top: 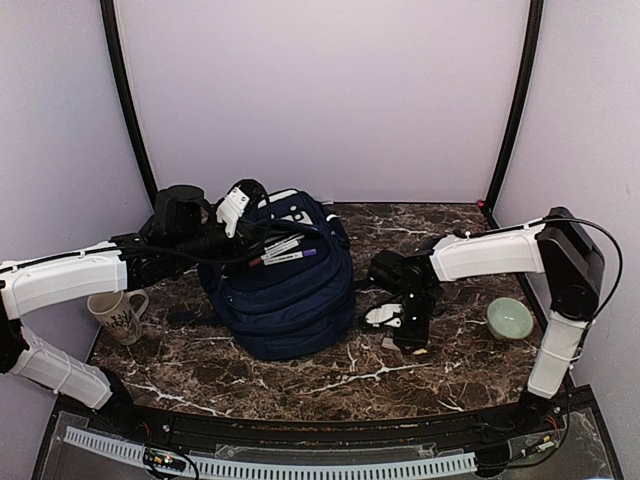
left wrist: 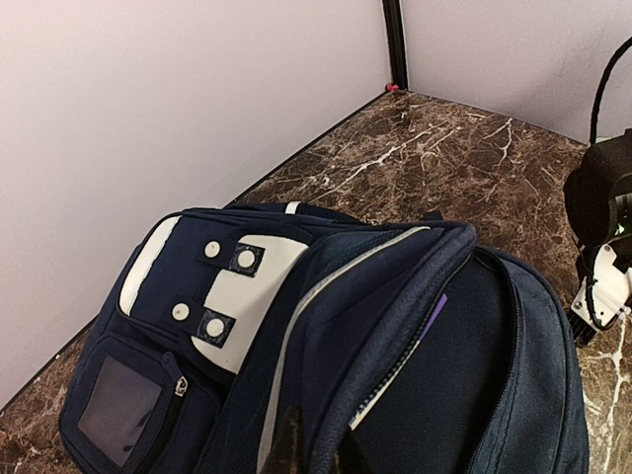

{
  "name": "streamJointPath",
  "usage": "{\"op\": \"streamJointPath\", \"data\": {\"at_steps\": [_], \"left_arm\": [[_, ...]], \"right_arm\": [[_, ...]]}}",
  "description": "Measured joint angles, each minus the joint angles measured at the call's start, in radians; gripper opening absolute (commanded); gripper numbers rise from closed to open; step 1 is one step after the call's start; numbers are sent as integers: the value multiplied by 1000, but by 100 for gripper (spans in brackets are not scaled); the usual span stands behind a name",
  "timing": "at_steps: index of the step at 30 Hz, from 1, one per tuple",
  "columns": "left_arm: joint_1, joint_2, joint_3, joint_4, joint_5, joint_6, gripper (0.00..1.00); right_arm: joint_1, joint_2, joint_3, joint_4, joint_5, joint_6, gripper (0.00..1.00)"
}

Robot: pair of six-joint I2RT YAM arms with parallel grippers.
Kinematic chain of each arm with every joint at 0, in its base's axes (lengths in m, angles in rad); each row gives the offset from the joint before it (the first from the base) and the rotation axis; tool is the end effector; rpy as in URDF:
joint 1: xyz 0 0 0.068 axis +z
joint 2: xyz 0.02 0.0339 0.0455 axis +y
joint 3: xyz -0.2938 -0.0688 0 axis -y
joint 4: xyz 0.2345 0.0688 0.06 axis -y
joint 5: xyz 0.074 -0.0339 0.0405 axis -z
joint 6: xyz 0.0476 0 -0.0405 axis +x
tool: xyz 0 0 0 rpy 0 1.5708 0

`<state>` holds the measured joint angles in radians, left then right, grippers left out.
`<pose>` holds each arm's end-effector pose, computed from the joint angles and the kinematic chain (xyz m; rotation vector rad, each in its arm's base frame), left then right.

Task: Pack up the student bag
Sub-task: Pick up the pen from the center of the board, then place the pen in the second largest pocket of the bag.

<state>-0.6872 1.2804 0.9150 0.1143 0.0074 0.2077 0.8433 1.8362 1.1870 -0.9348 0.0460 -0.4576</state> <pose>0.2271 -0.1869 0.3370 0.7989 1.6526 -0.3448 0.2135 0.2364 0.1815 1.8997 -2.4958 0.0748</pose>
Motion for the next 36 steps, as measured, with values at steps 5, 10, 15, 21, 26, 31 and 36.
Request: {"op": "streamJointPath", "data": {"at_steps": [5, 10, 15, 21, 26, 31, 36], "left_arm": [[0, 0, 0, 0, 2, 0, 0], [0, 0, 0, 0, 3, 0, 0], [0, 0, 0, 0, 3, 0, 0], [0, 0, 0, 0, 3, 0, 0], [0, 0, 0, -1, 3, 0, 0], [0, 0, 0, -1, 3, 1, 0], [0, 0, 0, -1, 2, 6, 0]], "right_arm": [[-6, -51, -79, 37, 19, 0, 39], [-6, -79, -125, 102, 5, 6, 25], [-5, -93, -137, 153, -2, 13, 13], [8, -129, -52, 140, -6, -9, 10], [52, -206, 142, 162, -4, -68, 11], [119, -228, 267, 263, 67, -163, 10], [217, -162, 332, 342, 189, -281, 9]]}}
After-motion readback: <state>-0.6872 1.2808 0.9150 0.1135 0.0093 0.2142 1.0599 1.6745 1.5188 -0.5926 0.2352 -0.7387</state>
